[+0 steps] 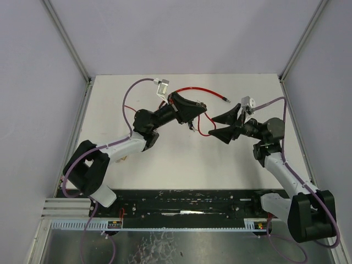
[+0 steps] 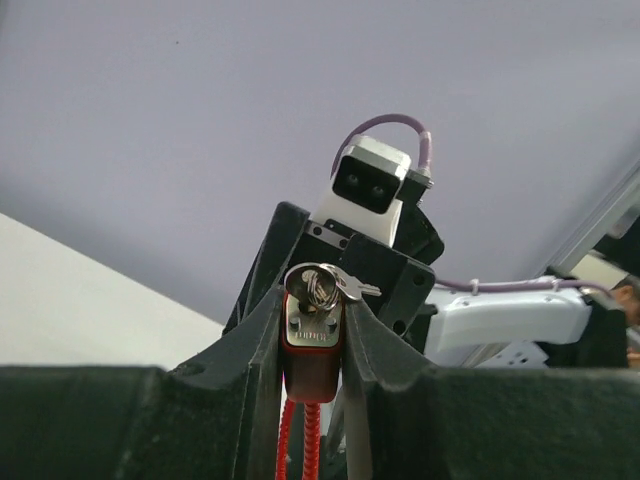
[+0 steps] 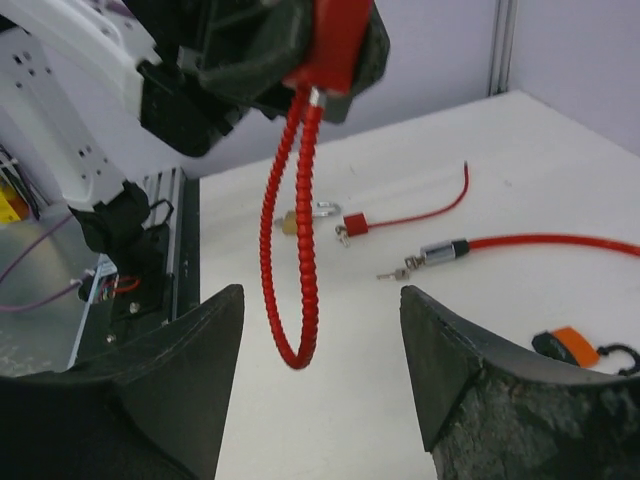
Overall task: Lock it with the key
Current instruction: Lock the lock.
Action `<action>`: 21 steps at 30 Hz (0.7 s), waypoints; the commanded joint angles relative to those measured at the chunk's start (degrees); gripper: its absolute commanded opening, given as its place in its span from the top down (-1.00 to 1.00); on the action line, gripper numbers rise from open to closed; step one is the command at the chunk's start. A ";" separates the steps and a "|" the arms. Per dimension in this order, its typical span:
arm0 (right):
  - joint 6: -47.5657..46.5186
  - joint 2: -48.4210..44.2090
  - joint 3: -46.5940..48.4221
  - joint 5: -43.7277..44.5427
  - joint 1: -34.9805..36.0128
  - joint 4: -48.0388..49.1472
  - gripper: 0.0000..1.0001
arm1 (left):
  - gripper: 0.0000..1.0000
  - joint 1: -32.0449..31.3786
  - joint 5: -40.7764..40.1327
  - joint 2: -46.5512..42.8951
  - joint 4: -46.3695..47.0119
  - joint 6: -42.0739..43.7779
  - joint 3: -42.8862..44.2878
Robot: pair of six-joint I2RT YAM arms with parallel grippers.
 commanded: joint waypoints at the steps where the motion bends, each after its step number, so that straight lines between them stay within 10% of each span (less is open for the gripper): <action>1: 12.79 -1.89 1.46 2.62 0.27 20.44 -0.35 | 1.00 0.33 -2.85 0.93 9.50 -9.87 0.01; 14: 6.62 -2.08 3.85 2.51 3.77 7.35 0.35 | 1.00 -0.51 -1.24 5.39 11.12 -11.31 2.36; 21: 3.00 -1.72 5.01 4.44 4.46 1.12 0.27 | 1.00 -0.90 -1.10 5.40 11.77 -11.06 2.29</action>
